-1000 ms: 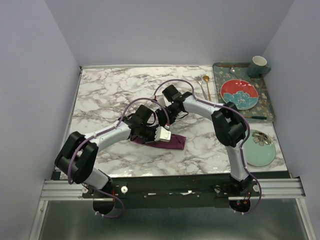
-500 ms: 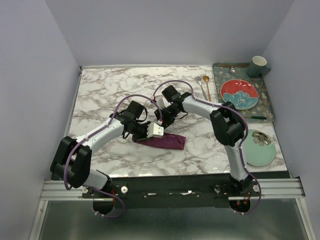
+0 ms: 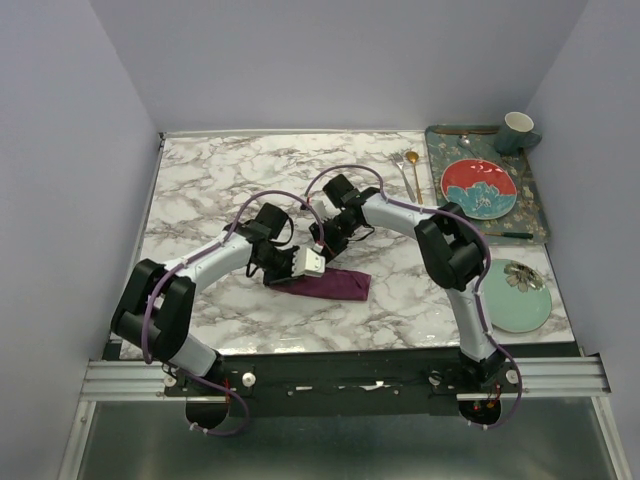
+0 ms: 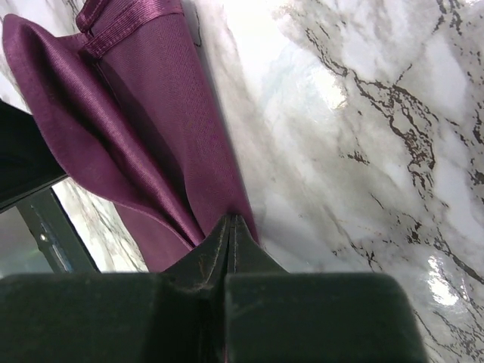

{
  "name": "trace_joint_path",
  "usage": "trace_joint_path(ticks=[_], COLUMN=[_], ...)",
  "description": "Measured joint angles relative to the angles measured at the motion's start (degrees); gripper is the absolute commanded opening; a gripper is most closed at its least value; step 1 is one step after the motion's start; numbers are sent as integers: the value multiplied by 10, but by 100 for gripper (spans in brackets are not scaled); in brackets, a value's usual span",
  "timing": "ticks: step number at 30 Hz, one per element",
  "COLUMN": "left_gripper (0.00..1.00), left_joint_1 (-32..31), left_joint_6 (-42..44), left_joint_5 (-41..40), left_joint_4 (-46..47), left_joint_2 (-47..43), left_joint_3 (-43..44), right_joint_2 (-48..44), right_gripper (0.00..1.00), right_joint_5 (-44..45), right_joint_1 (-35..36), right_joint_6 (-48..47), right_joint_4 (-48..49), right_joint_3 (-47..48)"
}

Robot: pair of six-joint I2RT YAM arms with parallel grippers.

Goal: Fold the napkin into a case and place the utensils inside
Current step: Smooth out the smaller rectangle-folded napkin at the center of the board.

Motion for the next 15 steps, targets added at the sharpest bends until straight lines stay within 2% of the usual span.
trace_joint_path(ticks=[13,15], left_gripper=[23,29], left_joint_1=[0,1], left_joint_6=[-22,-23], left_joint_5=[-7,-8], left_joint_4=[63,64], left_joint_2=[32,40], left_joint_3=[14,14], right_joint_2=[2,2], right_gripper=[3,3], right_joint_5=[-5,-5], right_joint_1=[7,7], right_joint_6=[-14,-15], right_joint_4=[0,0], right_joint_3=[0,0])
